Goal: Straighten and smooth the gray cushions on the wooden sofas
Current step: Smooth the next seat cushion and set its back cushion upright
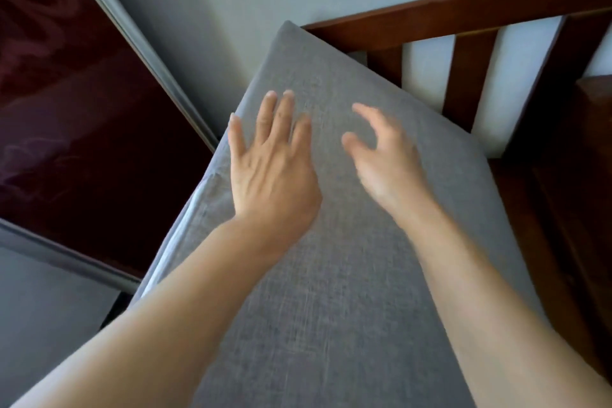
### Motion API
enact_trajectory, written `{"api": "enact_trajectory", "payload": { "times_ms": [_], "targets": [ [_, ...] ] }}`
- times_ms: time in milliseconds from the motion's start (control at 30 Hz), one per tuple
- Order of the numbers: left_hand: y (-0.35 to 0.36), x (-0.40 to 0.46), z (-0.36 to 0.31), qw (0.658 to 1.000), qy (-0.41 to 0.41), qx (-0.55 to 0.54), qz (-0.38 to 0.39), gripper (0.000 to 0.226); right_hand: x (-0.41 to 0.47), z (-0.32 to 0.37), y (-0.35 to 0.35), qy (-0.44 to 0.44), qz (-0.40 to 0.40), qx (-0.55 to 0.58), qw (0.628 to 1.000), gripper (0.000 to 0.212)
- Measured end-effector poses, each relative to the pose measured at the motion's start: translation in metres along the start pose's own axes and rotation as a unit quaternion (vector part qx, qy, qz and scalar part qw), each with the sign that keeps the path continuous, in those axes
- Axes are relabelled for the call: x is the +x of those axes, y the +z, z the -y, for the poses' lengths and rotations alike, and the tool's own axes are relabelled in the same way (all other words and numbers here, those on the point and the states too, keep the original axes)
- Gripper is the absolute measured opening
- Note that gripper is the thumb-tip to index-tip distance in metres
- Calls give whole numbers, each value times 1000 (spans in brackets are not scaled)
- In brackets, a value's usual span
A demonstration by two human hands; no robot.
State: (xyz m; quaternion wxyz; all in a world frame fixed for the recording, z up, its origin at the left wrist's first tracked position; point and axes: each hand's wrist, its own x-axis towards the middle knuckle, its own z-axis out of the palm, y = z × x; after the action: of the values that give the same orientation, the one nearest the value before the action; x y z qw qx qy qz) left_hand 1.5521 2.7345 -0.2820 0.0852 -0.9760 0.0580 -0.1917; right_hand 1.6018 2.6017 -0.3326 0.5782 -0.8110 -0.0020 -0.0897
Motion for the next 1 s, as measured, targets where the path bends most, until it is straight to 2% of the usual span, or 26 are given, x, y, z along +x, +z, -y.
{"api": "enact_trajectory", "payload": {
  "times_ms": [33,67,100,133,200,233,267,300,333,367,400,433,467,533,567,600,633,667,733,767,800,867,900,933,1000],
  "targets": [
    [-2,-25,4,998,7,-19,-52,56,-22,5,-11,-37,-95,41,994,39],
    [1,-52,7,998,19,-22,-54,56,-52,5,-11,-49,-172,68,982,36],
    [9,-79,11,999,30,-14,-5,58,-82,-2,-1,-51,-207,31,976,37],
    [18,-103,17,996,46,19,70,60,-114,-17,22,-49,-193,-42,979,43],
    [27,-122,20,980,47,54,183,63,-155,-56,66,-26,-12,-184,982,62],
    [26,-118,13,979,41,56,194,63,-153,-68,69,-10,60,-195,979,66],
    [24,-111,3,983,47,52,170,63,-146,-70,62,1,89,-151,985,66],
    [19,-103,-12,987,53,44,144,64,-134,-68,42,-3,68,-94,993,61],
    [18,-99,-26,991,59,28,115,64,-124,-69,16,-9,-1,-32,999,54],
    [20,-100,-39,994,68,14,90,64,-122,-78,-3,-16,-109,-9,994,48],
    [27,-110,-51,990,66,0,121,65,-130,-91,-15,-13,-201,-7,980,46],
    [35,-121,-55,984,70,17,162,67,-141,-100,-15,2,-230,-76,970,50],
    [43,-131,-58,972,77,44,218,69,-158,-115,-4,22,-187,-142,972,58],
    [63,-141,-71,967,68,74,236,69,-181,-152,19,56,-8,-202,978,67],
    [66,-138,-84,966,55,75,240,69,-177,-157,11,77,61,-163,982,66],
    [64,-130,-102,969,53,67,232,70,-168,-157,-8,95,68,-77,990,64],
    [61,-120,-128,975,64,42,210,70,-156,-156,-36,96,39,10,995,60],
    [57,-111,-160,980,82,8,182,70,-146,-160,-72,80,-34,51,995,56],
    [57,-109,-213,986,95,-67,121,71,-151,-187,-134,41,-208,-10,977,49],
    [67,-115,-233,984,92,-94,117,70,-161,-211,-152,46,-261,-71,962,50],
    [82,-127,-244,981,95,-103,132,70,-175,-230,-154,80,-261,-139,952,56],
    [119,-158,-254,966,134,-59,212,65,-205,-280,-134,163,-107,-265,944,70],
    [133,-170,-251,958,141,-27,246,65,-214,-299,-123,179,-34,-290,940,73],
    [143,-174,-250,956,136,-10,259,65,-214,-312,-119,187,7,-286,940,71],
    [145,-175,-252,951,139,6,276,64,-213,-318,-130,179,32,-254,950,66]
  ]
}}
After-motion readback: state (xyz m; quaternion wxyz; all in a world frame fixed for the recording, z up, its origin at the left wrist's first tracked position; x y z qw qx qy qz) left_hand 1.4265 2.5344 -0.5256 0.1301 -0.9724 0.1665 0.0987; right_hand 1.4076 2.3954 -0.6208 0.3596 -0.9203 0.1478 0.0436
